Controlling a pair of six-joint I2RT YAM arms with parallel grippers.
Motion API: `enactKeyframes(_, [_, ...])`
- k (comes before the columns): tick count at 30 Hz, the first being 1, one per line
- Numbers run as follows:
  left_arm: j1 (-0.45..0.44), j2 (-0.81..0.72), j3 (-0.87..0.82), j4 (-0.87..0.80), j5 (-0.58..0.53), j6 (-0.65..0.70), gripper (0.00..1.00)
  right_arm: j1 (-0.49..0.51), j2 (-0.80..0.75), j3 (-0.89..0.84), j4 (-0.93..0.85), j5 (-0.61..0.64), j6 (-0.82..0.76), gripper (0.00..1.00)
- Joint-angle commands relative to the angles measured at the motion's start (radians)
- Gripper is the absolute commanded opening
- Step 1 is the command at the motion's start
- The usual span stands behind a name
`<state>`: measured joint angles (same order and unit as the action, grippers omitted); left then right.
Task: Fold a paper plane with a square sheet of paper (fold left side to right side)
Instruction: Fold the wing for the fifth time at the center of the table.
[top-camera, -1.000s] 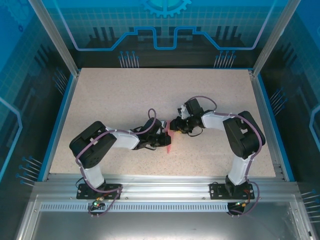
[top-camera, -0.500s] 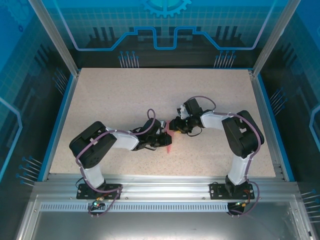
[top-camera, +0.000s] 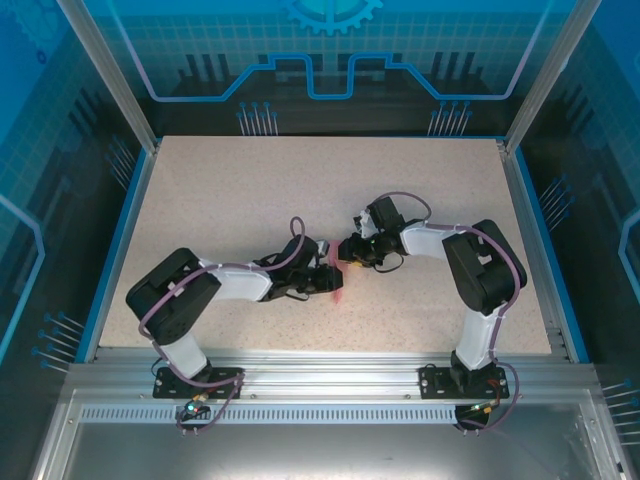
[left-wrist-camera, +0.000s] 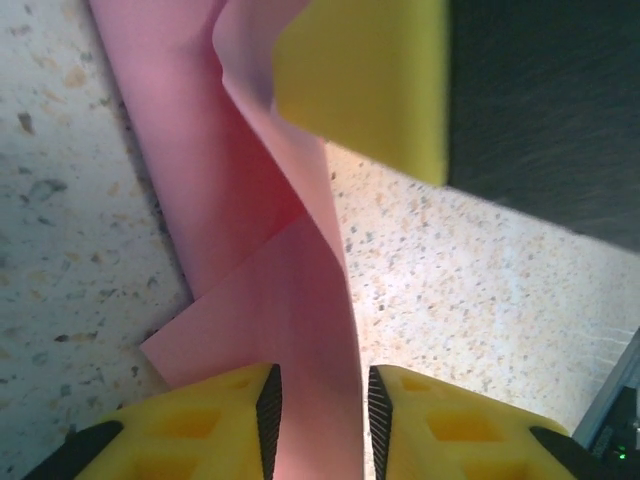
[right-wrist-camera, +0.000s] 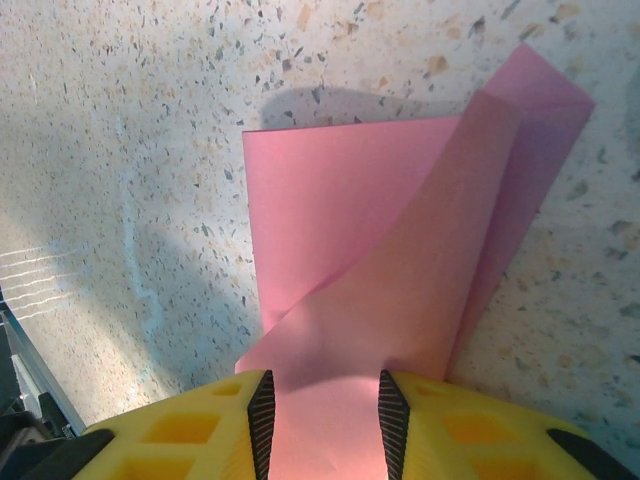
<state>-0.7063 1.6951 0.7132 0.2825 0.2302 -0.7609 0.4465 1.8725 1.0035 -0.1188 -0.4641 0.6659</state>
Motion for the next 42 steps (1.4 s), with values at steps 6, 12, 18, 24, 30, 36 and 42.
enactKeyframes(6, [0.08,-0.089,-0.044,-0.009,0.01,-0.047,0.37,0.017,0.017,0.018,-0.014,0.002,-0.006,0.36])
enactKeyframes(12, [0.14,-0.058,-0.008,-0.005,0.054,-0.084,0.33,0.017,0.017,0.018,-0.016,0.0,-0.006,0.36])
enactKeyframes(18, [0.146,0.008,0.02,0.053,0.117,-0.104,0.29,0.016,0.013,0.018,-0.019,0.001,-0.008,0.35])
enactKeyframes(24, [0.147,0.05,0.032,0.103,0.134,-0.148,0.3,0.017,0.012,0.014,-0.022,0.003,-0.011,0.35])
enactKeyframes(30, [0.147,0.086,0.056,0.123,0.141,-0.176,0.31,0.018,0.012,0.015,-0.021,0.001,-0.01,0.35])
enactKeyframes(36, [0.147,0.107,0.067,0.141,0.139,-0.189,0.33,0.017,0.01,0.013,-0.025,0.002,-0.013,0.35])
enactKeyframes(42, [0.147,0.136,0.079,0.145,0.143,-0.193,0.32,0.017,0.009,0.014,-0.025,0.001,-0.011,0.35])
